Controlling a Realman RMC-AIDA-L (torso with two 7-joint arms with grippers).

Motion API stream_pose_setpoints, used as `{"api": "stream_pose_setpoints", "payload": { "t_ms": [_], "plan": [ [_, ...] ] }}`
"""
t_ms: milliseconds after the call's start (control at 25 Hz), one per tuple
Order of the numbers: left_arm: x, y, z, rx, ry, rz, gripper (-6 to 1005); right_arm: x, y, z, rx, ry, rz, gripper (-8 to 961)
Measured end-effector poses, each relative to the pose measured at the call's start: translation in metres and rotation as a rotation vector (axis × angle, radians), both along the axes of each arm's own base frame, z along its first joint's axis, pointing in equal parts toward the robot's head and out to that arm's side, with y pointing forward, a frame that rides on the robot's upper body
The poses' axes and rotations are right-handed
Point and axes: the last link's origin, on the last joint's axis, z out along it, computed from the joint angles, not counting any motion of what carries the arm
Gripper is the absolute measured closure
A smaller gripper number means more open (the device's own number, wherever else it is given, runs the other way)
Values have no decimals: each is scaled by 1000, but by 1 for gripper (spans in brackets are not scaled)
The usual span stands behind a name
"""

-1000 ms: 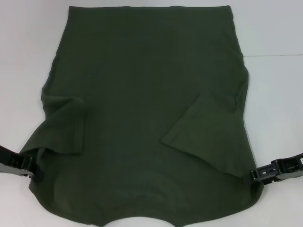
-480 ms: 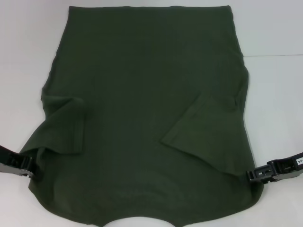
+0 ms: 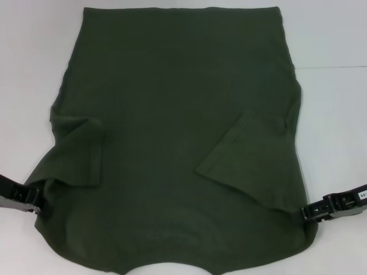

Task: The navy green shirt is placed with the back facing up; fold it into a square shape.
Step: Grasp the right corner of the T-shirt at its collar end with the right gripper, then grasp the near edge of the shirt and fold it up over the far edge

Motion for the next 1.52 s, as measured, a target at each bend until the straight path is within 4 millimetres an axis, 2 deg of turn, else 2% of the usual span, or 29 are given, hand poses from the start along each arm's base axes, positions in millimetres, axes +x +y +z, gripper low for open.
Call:
{"api": "stream_pose_setpoints", "payload": {
  "t_ms": [200, 280, 760, 960, 1520],
  "plan": [
    [1, 1, 0, -1, 0, -4, 974, 1, 0, 0, 2, -6, 1, 128],
    [1, 1, 0, -1, 0, -6, 974, 1, 0, 1, 2, -10, 2, 368],
    [3, 3, -1, -1, 1, -19, 973, 3, 2, 4, 10, -33, 23, 783],
    [3, 3, -1, -2, 3, -27, 974, 1, 5, 3, 11, -34, 30, 868],
    [2, 3, 0, -5, 5, -40, 974, -5, 9, 3, 5, -38, 50, 865]
  ]
}}
